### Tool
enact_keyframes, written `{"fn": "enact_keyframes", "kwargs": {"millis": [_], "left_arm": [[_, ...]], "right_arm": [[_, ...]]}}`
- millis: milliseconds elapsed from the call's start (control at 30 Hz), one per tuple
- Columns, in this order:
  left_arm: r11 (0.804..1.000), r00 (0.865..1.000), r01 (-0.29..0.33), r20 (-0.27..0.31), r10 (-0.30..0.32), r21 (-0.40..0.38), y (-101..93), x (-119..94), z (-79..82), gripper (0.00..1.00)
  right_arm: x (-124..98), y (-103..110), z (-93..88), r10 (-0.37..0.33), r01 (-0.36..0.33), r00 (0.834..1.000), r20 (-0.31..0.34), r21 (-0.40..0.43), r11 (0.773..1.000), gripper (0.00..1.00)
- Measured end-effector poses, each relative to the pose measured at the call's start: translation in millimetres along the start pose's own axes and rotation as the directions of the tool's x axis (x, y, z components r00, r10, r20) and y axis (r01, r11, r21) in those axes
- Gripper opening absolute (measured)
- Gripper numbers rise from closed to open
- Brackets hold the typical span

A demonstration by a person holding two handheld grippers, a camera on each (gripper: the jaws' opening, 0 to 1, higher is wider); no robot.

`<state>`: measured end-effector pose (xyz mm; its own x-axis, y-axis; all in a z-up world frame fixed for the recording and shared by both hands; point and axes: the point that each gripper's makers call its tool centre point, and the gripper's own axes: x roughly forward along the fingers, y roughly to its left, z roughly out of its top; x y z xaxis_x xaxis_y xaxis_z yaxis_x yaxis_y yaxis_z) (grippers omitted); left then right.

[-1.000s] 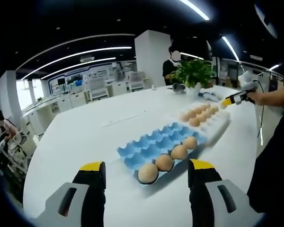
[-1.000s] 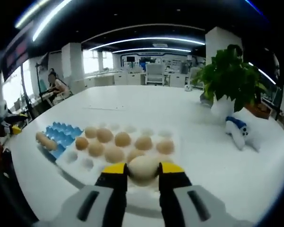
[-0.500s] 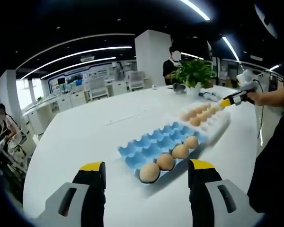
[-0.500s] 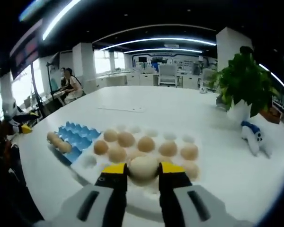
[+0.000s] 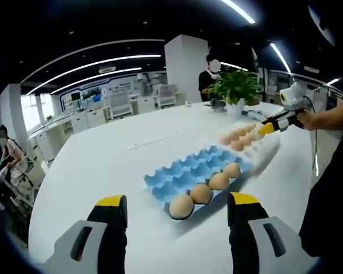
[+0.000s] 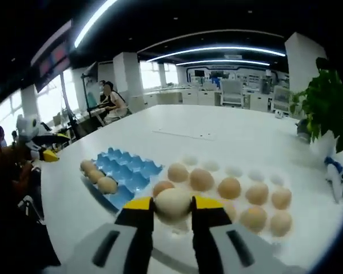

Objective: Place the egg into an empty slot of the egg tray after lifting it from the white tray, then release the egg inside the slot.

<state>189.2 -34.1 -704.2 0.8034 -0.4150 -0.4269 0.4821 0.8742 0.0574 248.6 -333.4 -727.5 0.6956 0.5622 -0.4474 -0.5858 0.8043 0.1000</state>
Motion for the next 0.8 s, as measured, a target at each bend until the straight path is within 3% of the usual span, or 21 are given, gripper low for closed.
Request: {"fn": "enact_keyframes", "kwargs": {"millis": [200, 500, 633, 767, 800], "left_arm": [[1.000, 1.000, -0.002, -0.021, 0.002, -0.011, 1.1, 2, -4.0, 0.75], [0.998, 0.998, -0.025, -0.053, 0.022, -0.051, 6.4, 5, -11.1, 0.77], [0.995, 0.997, -0.046, -0.064, 0.040, -0.084, 10.0, 7, -11.9, 0.77], [0.998, 0.992, -0.063, -0.112, 0.062, -0.008, 12.0, 7, -15.9, 0.72], [0.998, 0.992, -0.060, -0.109, 0.058, -0.019, 10.6, 8, -15.2, 0.72]], "right_arm": [[21, 33, 2.5, 0.100, -0.100, 0.995, 0.000, -0.022, 0.995, 0.24], [40, 64, 4.6, 0.185, -0.185, 0.983, 0.007, -0.046, 0.982, 0.25], [50, 76, -0.2, 0.210, -0.211, 0.978, -0.019, -0.085, 0.974, 0.25], [60, 84, -4.2, 0.230, -0.233, 0.972, -0.037, -0.091, 0.968, 0.25], [61, 85, -4.6, 0.231, -0.233, 0.972, -0.037, -0.096, 0.968, 0.25]]}}
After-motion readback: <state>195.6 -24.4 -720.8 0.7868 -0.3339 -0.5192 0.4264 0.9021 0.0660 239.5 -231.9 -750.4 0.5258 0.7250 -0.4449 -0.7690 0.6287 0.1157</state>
